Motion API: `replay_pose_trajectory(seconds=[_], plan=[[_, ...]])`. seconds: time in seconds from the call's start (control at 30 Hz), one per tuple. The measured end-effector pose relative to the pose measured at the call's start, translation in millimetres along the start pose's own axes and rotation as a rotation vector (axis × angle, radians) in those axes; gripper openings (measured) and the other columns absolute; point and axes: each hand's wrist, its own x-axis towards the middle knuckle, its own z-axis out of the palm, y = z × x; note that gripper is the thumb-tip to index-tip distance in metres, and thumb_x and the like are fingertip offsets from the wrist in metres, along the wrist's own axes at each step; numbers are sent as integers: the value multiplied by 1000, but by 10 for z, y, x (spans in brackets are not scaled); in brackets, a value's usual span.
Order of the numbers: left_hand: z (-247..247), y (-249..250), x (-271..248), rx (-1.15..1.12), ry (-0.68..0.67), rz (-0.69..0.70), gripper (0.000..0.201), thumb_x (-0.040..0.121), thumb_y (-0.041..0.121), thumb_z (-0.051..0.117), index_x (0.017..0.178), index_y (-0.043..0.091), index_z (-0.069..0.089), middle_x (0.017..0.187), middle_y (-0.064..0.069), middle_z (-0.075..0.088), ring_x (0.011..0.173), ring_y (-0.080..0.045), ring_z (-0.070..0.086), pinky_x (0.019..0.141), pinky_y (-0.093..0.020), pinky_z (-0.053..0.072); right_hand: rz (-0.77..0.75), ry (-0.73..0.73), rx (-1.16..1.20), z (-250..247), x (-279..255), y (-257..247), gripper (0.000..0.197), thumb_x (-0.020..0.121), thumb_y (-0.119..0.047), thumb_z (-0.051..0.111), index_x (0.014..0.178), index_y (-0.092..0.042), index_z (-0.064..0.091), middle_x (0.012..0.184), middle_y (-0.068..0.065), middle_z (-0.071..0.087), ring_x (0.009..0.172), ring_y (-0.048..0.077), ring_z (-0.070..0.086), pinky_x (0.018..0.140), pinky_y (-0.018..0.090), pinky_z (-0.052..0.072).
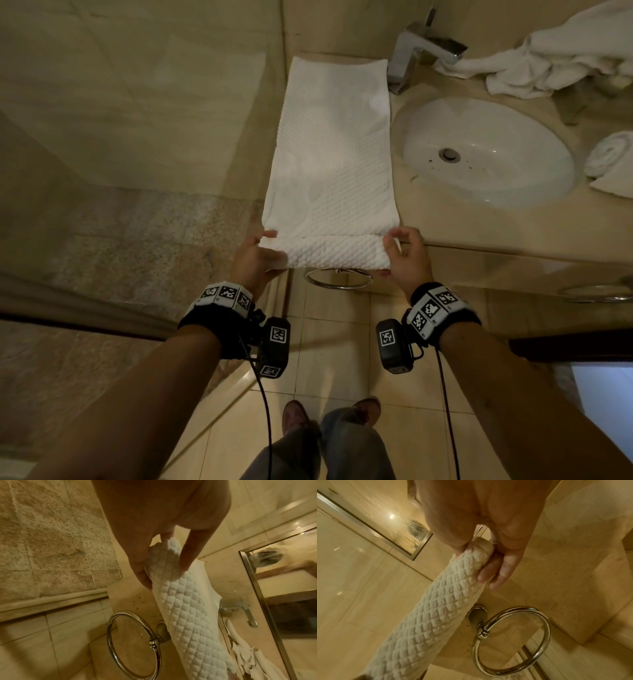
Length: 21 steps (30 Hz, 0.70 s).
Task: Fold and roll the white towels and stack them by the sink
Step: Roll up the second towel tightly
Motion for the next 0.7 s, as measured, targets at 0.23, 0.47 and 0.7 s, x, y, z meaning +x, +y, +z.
replay_pose_trajectory(seconds=[0.23, 0.47, 0.7], plan=[[54, -2, 50, 61, 103, 47, 34, 88, 7, 65, 118, -3, 54, 108, -13, 62, 89, -22, 65, 73, -40, 59, 87, -90, 159, -28, -22, 39, 24, 86, -23, 69, 110, -23, 63, 120, 8, 58, 92, 26, 63, 66, 40, 60], [16, -26, 352, 224, 221, 12, 77, 54, 56, 80, 108, 4, 63, 106, -15, 67, 88, -30, 69, 70, -49, 59, 93, -102, 209, -38, -21, 63, 40, 85, -8, 70, 122, -15, 57, 117, 9, 61, 96, 22, 63, 61, 30, 58], [150, 287, 359, 252, 219, -149, 35, 79, 26, 73, 110, 12, 66, 119, -10, 61, 103, -27, 63, 89, -27, 51, 66, 50, -130, -37, 140, -64, 59, 73, -60, 70, 110, -14, 65, 102, 0, 70, 86, 17, 64, 70, 34, 55]])
